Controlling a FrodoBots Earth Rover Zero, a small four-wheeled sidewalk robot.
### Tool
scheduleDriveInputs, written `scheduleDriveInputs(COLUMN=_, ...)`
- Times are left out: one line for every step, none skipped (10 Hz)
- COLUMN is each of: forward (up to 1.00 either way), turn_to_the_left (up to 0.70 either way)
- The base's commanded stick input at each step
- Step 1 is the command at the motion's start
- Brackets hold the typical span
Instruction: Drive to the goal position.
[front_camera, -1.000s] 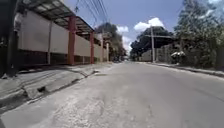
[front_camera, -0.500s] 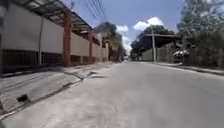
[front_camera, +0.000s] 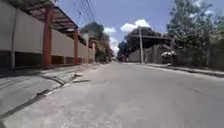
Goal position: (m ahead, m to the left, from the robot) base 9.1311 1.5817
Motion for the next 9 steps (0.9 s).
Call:
scheduleDriveInputs(forward=1.00, turn_to_the_left=0.00)
scheduleDriveInputs(forward=1.00, turn_to_the_left=0.03)
scheduleDriveInputs(forward=1.00, turn_to_the_left=0.03)
scheduleDriveInputs(forward=1.00, turn_to_the_left=0.03)
scheduleDriveInputs(forward=1.00, turn_to_the_left=0.03)
scheduleDriveInputs(forward=1.00, turn_to_the_left=0.03)
scheduleDriveInputs(forward=1.00, turn_to_the_left=0.03)
scheduleDriveInputs(forward=1.00, turn_to_the_left=0.03)
scheduleDriveInputs(forward=1.00, turn_to_the_left=0.03)
